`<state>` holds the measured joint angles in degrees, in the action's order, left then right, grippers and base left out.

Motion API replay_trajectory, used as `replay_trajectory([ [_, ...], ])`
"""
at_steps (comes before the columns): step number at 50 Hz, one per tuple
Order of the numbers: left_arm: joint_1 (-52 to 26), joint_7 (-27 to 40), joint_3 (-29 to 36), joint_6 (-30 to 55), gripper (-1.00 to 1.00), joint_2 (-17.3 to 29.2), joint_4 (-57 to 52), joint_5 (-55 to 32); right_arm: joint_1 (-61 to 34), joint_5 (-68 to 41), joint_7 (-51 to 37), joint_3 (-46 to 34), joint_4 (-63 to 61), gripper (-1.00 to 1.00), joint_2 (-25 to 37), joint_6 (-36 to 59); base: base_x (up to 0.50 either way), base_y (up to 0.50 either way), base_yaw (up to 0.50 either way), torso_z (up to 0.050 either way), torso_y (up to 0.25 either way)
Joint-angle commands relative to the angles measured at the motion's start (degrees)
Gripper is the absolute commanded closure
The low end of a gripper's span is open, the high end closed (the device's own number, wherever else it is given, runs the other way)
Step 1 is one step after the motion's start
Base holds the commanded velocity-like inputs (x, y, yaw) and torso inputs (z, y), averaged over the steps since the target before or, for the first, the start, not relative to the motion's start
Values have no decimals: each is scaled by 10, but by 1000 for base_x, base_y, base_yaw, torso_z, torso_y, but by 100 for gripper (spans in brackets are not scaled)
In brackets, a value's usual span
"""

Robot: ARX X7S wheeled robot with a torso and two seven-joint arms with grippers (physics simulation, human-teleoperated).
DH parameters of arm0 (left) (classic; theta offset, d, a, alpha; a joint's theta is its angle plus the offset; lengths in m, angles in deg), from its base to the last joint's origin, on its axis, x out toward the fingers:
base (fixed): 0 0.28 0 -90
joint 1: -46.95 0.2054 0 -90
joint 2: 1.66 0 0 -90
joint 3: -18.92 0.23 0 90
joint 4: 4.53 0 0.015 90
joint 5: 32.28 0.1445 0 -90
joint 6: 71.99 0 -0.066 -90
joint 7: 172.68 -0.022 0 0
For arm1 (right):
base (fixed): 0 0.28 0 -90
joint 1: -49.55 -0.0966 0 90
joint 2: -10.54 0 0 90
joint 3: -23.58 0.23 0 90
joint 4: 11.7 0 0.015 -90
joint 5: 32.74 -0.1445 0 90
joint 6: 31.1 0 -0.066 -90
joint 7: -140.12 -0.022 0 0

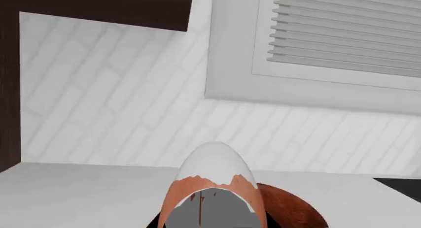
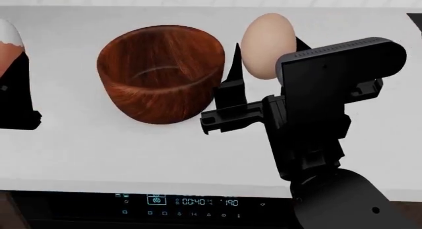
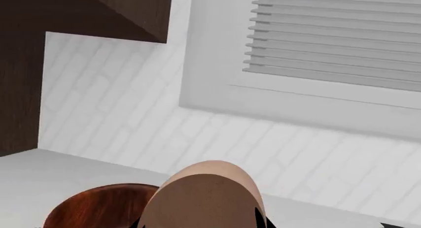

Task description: Place the eggs and milk next to the bowl.

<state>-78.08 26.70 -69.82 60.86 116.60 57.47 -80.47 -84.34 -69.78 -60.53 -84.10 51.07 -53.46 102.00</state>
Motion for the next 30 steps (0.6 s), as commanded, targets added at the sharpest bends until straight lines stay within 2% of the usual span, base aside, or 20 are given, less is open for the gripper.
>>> replay_trajectory([
  [1, -2, 7, 4, -5, 100, -2, 5, -9, 3, 13, 8, -1, -1, 100, 3, 3, -1, 500, 0, 0, 0],
  [8, 0, 7, 7, -7, 100, -2, 7, -8, 5, 11, 5, 4, 0, 100, 4, 2, -1, 468, 0, 0, 1],
  [20, -3, 6, 12, -10, 100, -4, 12, -5, 15, 2, -1, 17, 0, 100, 4, -2, 0, 3, 0, 0, 0],
  [30, -5, 8, 13, -9, 100, -4, 12, -6, 15, -2, -1, 18, -2, 100, 5, -1, 209, 0, 0, 0, 0],
])
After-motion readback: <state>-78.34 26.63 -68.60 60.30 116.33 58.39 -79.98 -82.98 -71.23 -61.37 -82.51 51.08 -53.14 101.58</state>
